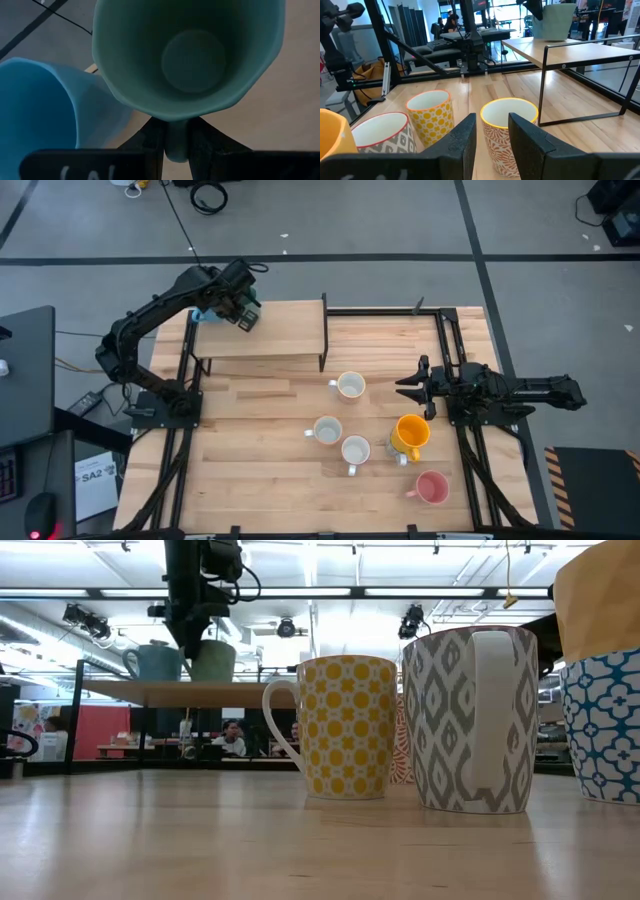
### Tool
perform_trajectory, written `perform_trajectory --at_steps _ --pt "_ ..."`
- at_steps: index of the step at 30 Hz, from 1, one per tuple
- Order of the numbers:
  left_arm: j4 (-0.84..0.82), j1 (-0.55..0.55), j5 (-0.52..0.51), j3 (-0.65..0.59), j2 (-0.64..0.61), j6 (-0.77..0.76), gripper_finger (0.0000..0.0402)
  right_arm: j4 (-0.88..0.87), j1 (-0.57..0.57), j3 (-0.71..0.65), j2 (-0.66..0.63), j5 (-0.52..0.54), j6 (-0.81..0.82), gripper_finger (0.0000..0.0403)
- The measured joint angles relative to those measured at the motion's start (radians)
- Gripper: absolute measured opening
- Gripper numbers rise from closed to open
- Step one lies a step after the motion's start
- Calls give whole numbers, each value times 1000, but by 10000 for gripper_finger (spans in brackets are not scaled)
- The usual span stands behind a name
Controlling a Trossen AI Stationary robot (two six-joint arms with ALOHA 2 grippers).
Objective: Place coffee mugs
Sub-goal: Put the green mug on the shelf
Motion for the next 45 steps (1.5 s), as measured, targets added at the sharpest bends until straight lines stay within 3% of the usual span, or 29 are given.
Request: perform_trajectory --at_steps 7,45 --pt "-1 0 -75 0 0 -13 62 0 0 0 0 0 0 119" --pt "-11 0 -78 0 -1 -22 83 0 0 0 0 0 0 119"
